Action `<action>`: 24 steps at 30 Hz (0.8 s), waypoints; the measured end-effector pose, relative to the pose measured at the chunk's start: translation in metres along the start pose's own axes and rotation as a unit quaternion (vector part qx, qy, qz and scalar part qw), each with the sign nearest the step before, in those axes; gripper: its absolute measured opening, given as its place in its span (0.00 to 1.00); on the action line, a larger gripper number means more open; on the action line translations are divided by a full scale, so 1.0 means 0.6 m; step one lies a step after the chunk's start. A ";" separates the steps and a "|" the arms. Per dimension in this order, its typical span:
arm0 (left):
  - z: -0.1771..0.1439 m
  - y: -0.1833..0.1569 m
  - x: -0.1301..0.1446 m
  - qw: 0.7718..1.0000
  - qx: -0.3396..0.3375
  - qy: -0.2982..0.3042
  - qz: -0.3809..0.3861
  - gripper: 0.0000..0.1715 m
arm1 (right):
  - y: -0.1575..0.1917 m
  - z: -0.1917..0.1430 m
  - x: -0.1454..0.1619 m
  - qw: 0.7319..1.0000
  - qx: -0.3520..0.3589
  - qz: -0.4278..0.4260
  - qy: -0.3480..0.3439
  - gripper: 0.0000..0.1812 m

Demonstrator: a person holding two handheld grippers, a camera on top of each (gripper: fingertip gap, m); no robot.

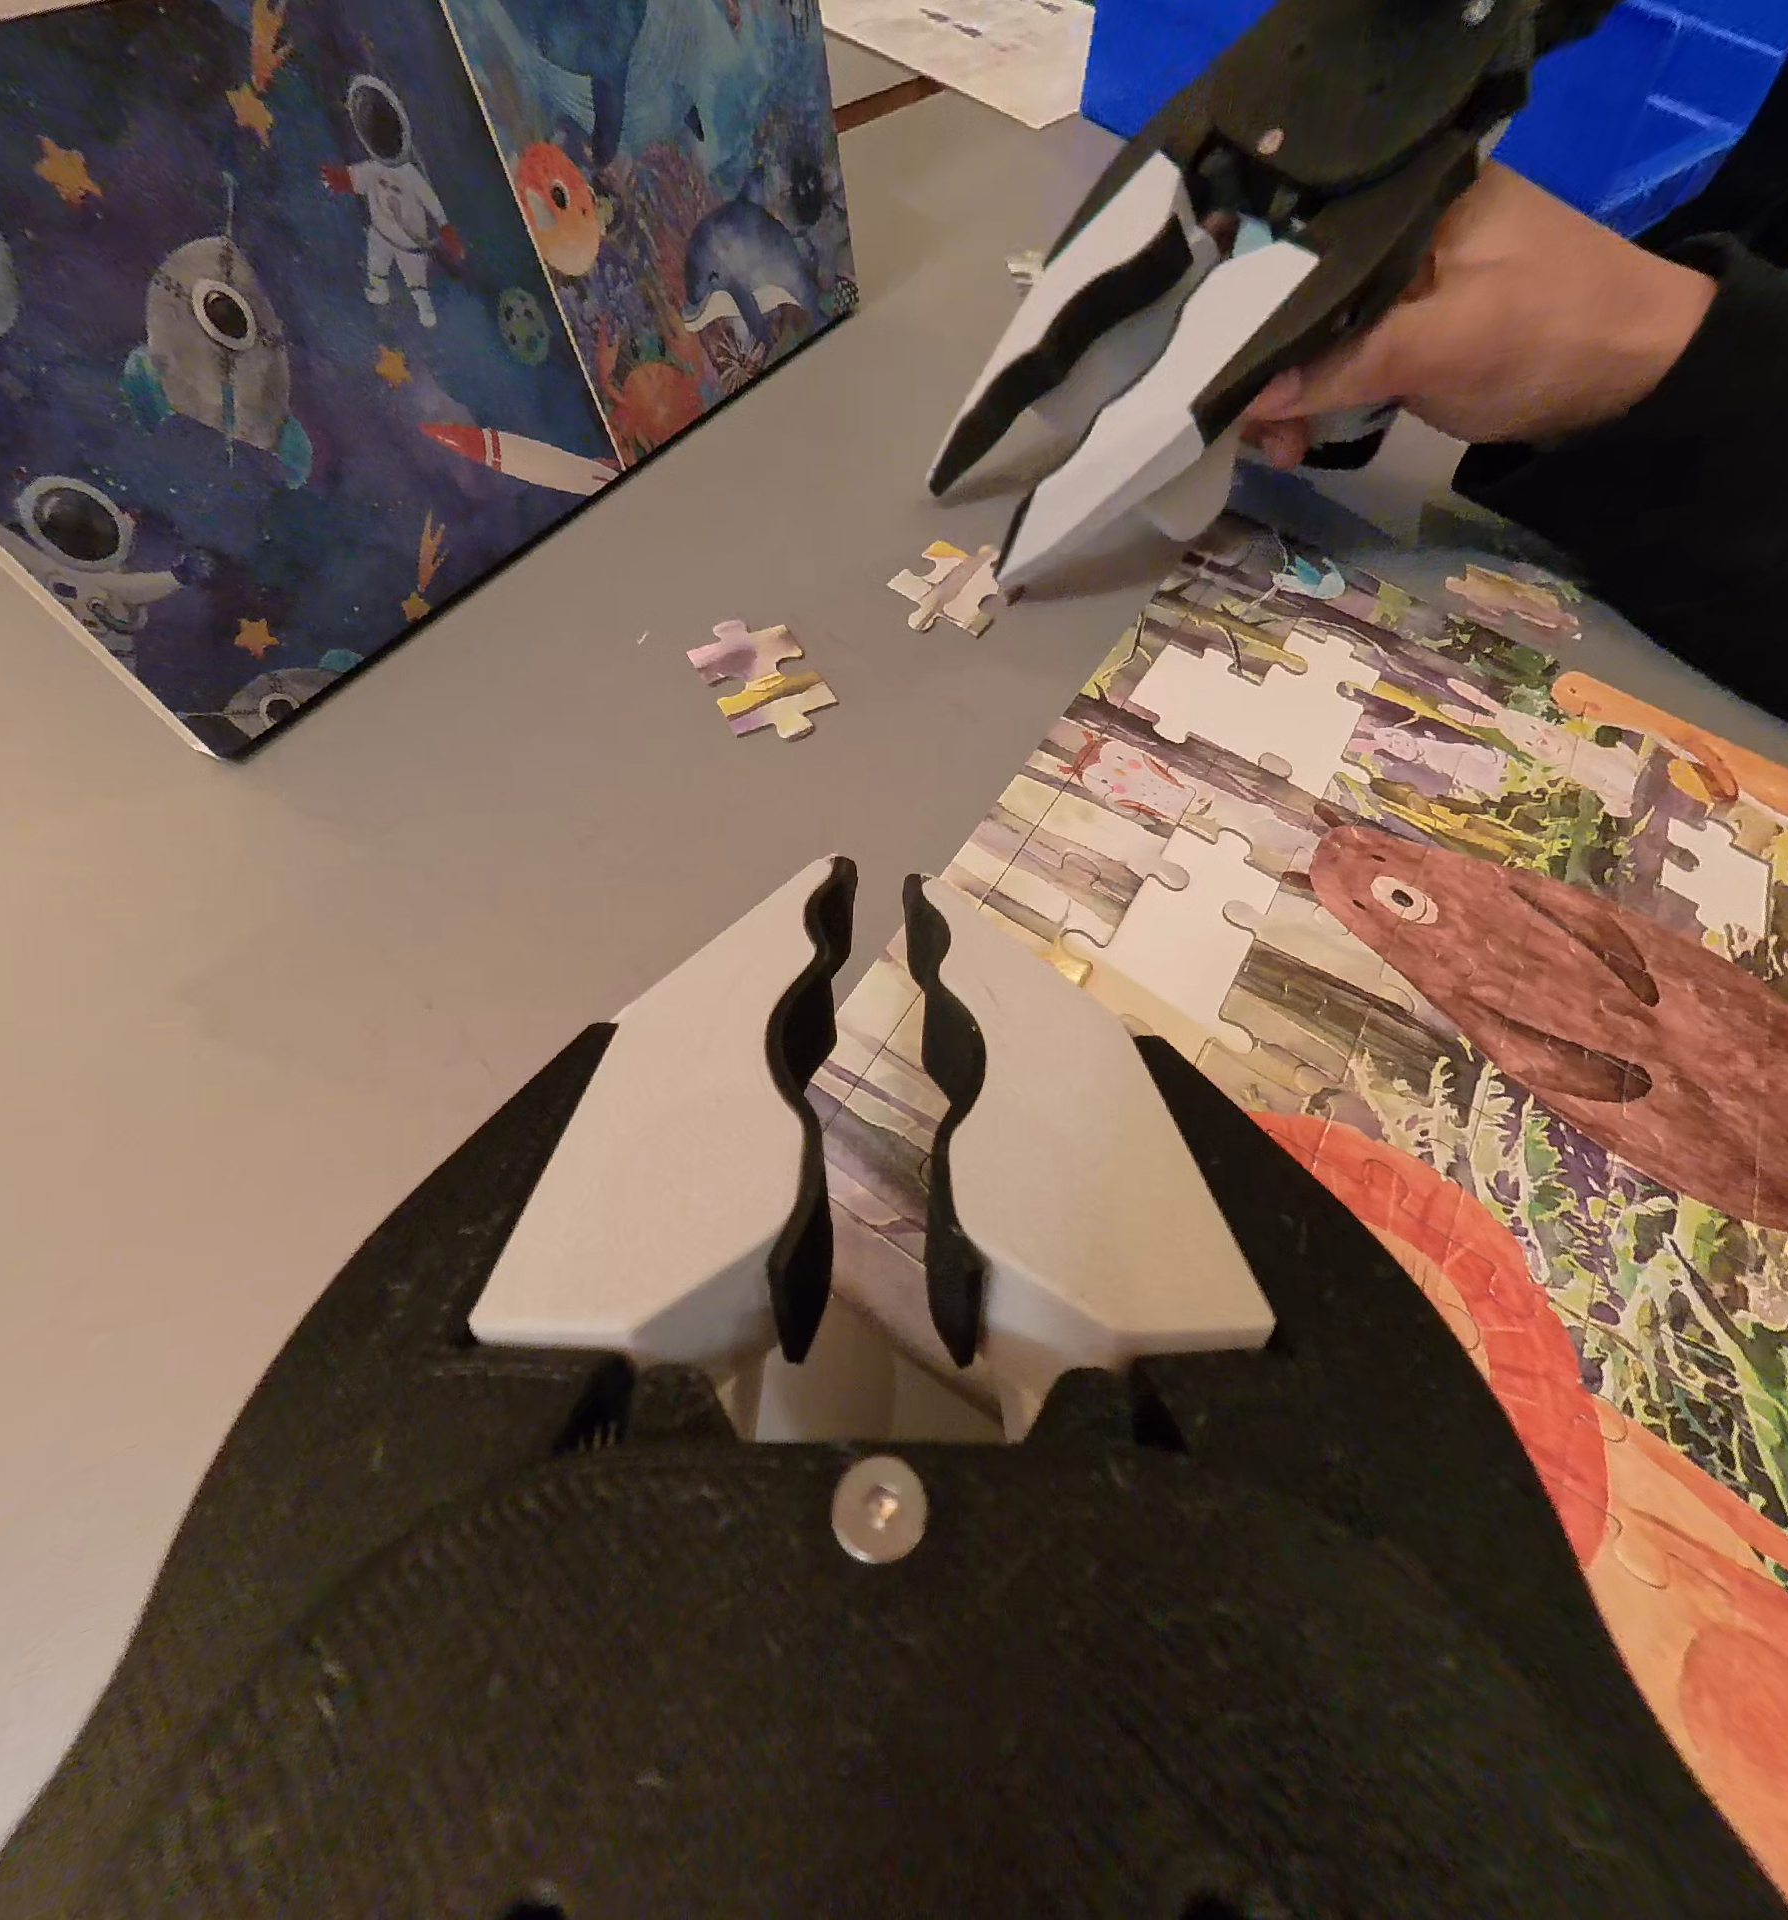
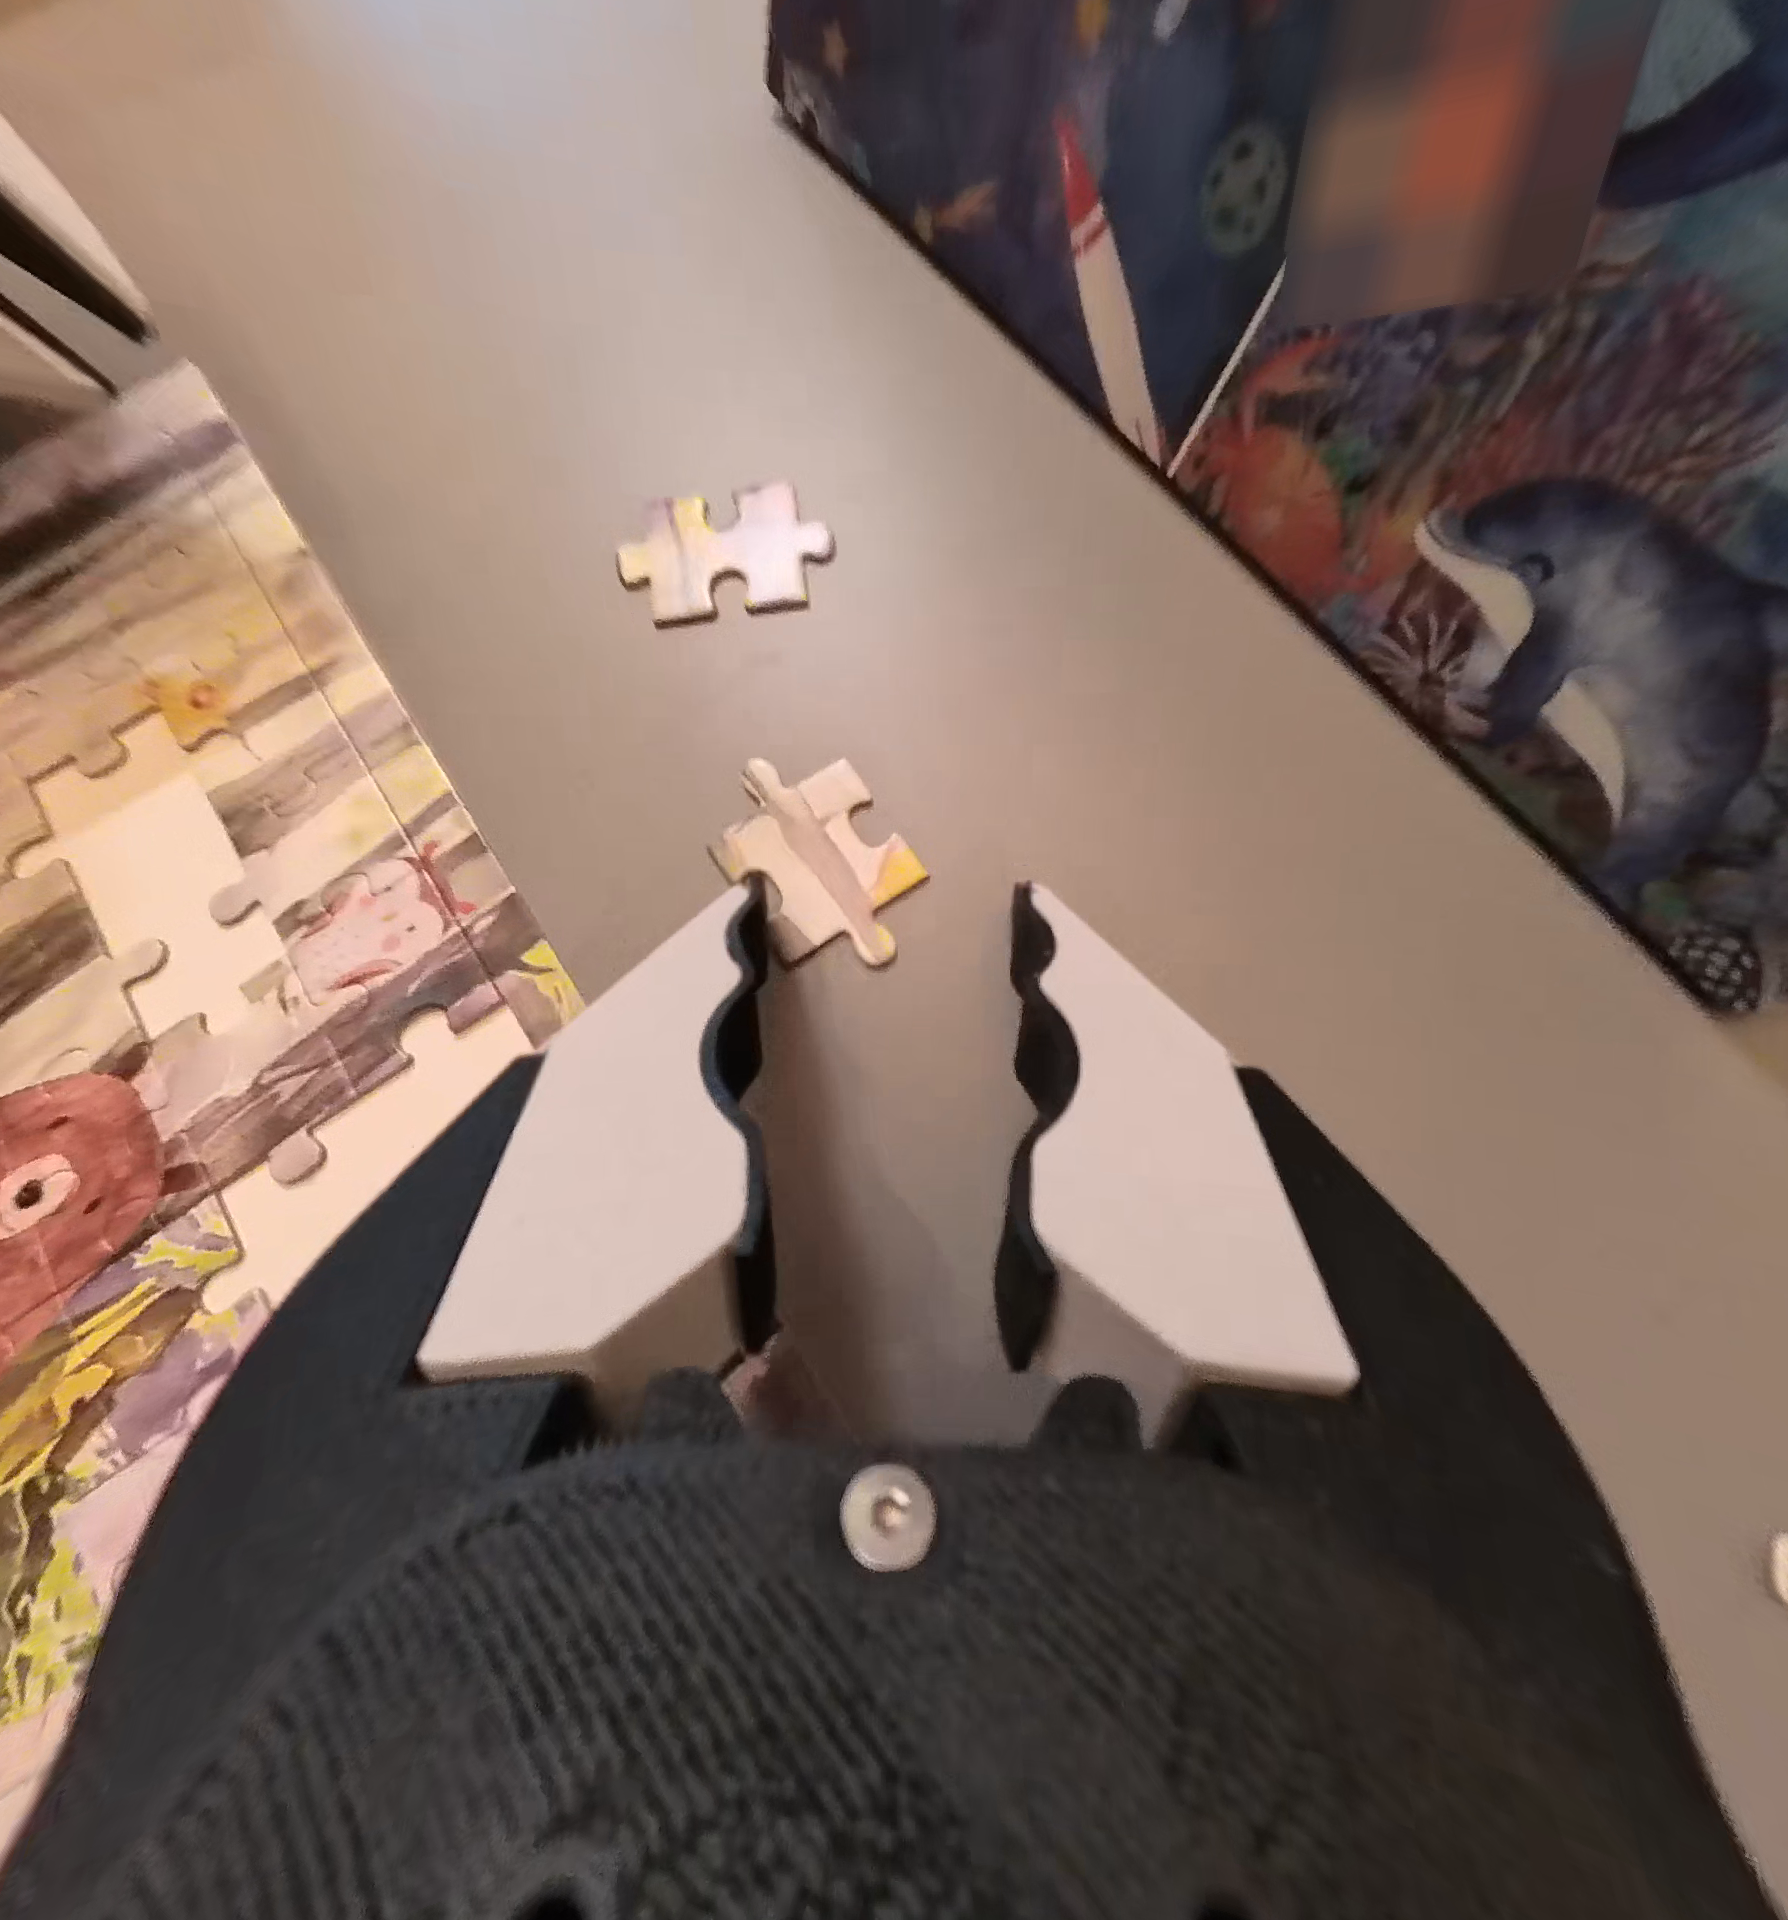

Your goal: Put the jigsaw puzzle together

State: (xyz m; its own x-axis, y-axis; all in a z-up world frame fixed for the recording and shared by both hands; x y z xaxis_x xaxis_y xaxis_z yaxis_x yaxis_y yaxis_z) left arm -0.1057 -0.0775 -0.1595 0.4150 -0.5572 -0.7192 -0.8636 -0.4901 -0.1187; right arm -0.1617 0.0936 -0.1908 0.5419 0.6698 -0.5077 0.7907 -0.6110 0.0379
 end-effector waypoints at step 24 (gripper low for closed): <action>0.001 -0.002 0.001 1.000 -0.003 0.003 0.006 0.04 | 0.043 0.014 -0.004 1.000 0.020 -0.011 0.012 0.38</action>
State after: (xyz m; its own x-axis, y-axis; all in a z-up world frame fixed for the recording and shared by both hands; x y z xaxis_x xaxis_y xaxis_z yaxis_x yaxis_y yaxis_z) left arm -0.1047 -0.0767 -0.1601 0.4069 -0.5673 -0.7159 -0.8667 -0.4873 -0.1065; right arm -0.1453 0.0726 -0.1959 0.5312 0.6937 -0.4865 0.7914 -0.6113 -0.0076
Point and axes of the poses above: each gripper's, where its closed fingertips meet, z out along the fingers, x out of its underside, y = z × x across the jaws, the point moved 2 cm from there along -z, back along the fingers, and after that the axes turned 15 degrees about y, right-handed, at the moved point
